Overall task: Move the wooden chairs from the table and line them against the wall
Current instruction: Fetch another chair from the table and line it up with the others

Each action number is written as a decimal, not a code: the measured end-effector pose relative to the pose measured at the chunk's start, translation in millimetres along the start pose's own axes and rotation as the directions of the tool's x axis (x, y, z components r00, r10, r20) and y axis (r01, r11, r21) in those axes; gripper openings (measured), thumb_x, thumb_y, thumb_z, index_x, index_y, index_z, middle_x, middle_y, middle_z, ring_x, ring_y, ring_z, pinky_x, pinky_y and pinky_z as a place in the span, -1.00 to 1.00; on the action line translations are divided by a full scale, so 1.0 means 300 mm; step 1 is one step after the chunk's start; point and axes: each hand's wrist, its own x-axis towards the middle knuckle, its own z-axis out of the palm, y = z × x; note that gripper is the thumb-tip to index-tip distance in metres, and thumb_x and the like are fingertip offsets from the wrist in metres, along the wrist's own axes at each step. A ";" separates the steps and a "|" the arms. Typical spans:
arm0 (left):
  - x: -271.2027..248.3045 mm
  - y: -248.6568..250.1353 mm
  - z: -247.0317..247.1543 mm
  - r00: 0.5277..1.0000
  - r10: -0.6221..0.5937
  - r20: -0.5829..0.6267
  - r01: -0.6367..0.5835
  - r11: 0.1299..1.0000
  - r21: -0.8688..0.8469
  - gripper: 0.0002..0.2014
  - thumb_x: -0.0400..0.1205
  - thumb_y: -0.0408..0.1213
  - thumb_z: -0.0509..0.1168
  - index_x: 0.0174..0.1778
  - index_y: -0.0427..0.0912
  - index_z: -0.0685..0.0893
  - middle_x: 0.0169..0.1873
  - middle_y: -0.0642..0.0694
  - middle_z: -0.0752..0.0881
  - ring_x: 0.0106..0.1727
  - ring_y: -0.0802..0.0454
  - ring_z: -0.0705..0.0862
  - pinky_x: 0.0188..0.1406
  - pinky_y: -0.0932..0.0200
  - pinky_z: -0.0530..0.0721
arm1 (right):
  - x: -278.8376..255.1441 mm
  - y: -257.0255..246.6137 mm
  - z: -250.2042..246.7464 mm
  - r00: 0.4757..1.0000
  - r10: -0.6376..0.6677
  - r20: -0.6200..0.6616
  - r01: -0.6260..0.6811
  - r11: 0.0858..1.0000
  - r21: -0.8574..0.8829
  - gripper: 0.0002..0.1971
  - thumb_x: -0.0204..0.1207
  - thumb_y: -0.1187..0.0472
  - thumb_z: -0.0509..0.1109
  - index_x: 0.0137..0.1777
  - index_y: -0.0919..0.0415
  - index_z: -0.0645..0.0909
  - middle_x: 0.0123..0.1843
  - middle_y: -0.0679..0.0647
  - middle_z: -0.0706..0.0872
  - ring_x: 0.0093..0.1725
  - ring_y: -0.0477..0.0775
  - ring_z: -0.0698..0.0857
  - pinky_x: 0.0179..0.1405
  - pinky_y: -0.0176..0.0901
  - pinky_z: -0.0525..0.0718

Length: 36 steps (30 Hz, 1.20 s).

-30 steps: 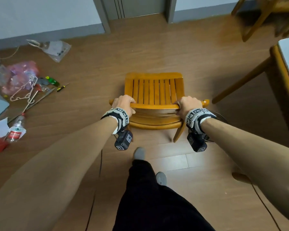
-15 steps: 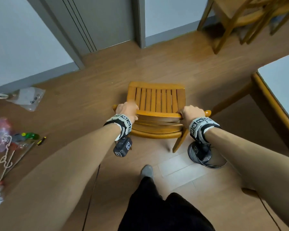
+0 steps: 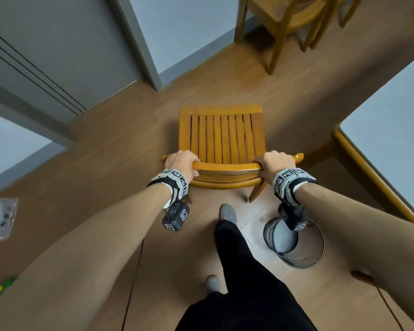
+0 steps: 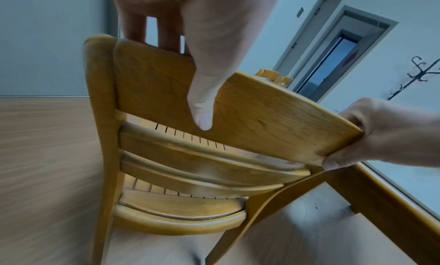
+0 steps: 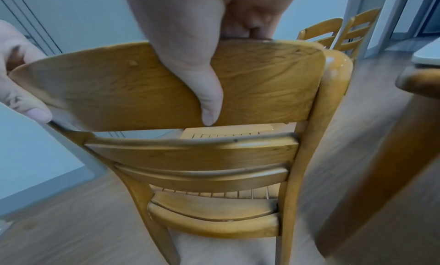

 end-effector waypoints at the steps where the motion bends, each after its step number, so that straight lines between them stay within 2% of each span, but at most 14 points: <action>1: 0.070 0.028 -0.046 1.000 -0.002 0.007 0.002 1.000 0.006 -0.61 0.55 -0.09 0.52 0.31 0.12 0.72 0.05 -0.03 0.78 0.10 -0.11 0.71 0.05 0.03 0.67 | 0.070 0.028 -0.040 1.000 0.009 0.000 -0.009 1.000 -0.002 -0.78 0.55 0.16 0.42 0.11 -0.17 0.74 -0.13 -0.04 0.75 -0.11 0.14 0.74 -0.16 -0.01 0.71; 4: 0.270 0.096 -0.171 1.000 -0.022 0.003 0.022 1.000 0.013 -0.68 0.58 -0.15 0.51 0.25 0.14 0.75 0.05 -0.03 0.78 0.05 -0.10 0.71 0.01 0.04 0.69 | 0.263 0.109 -0.172 1.000 0.026 0.010 -0.026 1.000 -0.017 -0.73 0.52 0.17 0.40 0.15 -0.15 0.73 -0.04 0.03 0.76 -0.03 0.22 0.75 -0.10 0.01 0.72; 8: 0.521 0.160 -0.352 0.999 -0.006 -0.042 0.007 1.000 0.016 -0.75 0.57 -0.20 0.49 0.16 0.13 0.79 -0.06 0.00 0.78 -0.01 -0.09 0.72 -0.11 0.10 0.63 | 0.503 0.188 -0.367 0.999 0.044 -0.013 -0.044 0.999 -0.025 -0.76 0.55 0.16 0.36 0.15 -0.11 0.73 -0.03 0.08 0.74 0.00 0.24 0.74 -0.16 -0.04 0.60; 13: 0.777 0.214 -0.510 0.999 0.013 -0.032 -0.013 1.000 0.013 -0.66 0.57 -0.15 0.50 0.28 0.12 0.74 0.00 -0.01 0.78 0.04 -0.10 0.73 -0.11 0.09 0.60 | 0.765 0.253 -0.523 0.998 0.069 0.007 -0.069 0.997 -0.022 -0.74 0.54 0.20 0.36 0.15 -0.09 0.73 -0.01 0.08 0.75 0.02 0.24 0.74 -0.17 -0.04 0.60; 19: 1.058 0.244 -0.635 0.999 0.026 0.033 -0.028 0.999 0.043 -0.64 0.58 -0.12 0.49 0.30 0.16 0.73 0.06 -0.02 0.78 0.12 -0.11 0.72 0.03 0.03 0.65 | 1.053 0.321 -0.649 0.995 0.037 0.092 -0.034 0.999 -0.030 -0.66 0.58 0.17 0.37 0.24 -0.28 0.70 0.02 0.00 0.76 0.01 0.18 0.75 -0.15 -0.03 0.61; 24: 1.306 0.300 -0.815 0.996 0.053 0.065 -0.055 0.998 0.018 -0.58 0.56 -0.06 0.50 0.36 0.13 0.69 0.10 -0.03 0.77 0.17 -0.12 0.70 0.15 -0.03 0.63 | 1.299 0.396 -0.834 0.997 0.020 0.070 -0.018 0.999 -0.028 -0.57 0.61 0.18 0.37 0.36 -0.35 0.63 0.06 0.00 0.73 0.08 0.18 0.74 -0.09 -0.04 0.61; 29: 1.545 0.379 -0.975 0.999 0.011 0.051 -0.009 0.999 -0.030 -0.66 0.56 -0.11 0.52 0.27 0.07 0.76 0.00 -0.02 0.78 0.08 -0.12 0.71 0.05 0.01 0.61 | 1.544 0.484 -1.023 1.000 0.021 0.008 -0.020 0.999 -0.045 -0.69 0.63 0.20 0.36 0.28 -0.16 0.70 -0.09 -0.01 0.60 0.04 0.19 0.72 0.00 0.02 0.67; 33: 1.723 0.456 -1.052 0.999 -0.032 0.029 0.033 0.999 -0.024 -0.60 0.54 -0.11 0.53 0.32 0.08 0.72 0.08 -0.02 0.77 0.15 -0.13 0.70 0.11 -0.03 0.60 | 1.743 0.580 -1.126 0.998 -0.063 0.006 0.063 0.997 -0.048 -0.72 0.57 0.22 0.39 0.09 -0.22 0.74 -0.19 -0.12 0.68 -0.17 0.08 0.69 -0.14 -0.04 0.70; 36: 1.851 0.527 -1.089 0.997 -0.065 0.027 0.066 0.998 -0.008 -0.63 0.55 -0.10 0.52 0.29 0.09 0.75 0.03 0.00 0.77 0.11 -0.11 0.71 0.10 -0.03 0.65 | 1.899 0.670 -1.201 0.989 -0.144 0.021 0.146 0.987 -0.075 -0.75 0.54 0.21 0.43 0.09 -0.18 0.75 -0.17 -0.10 0.73 -0.14 0.08 0.73 -0.06 0.04 0.77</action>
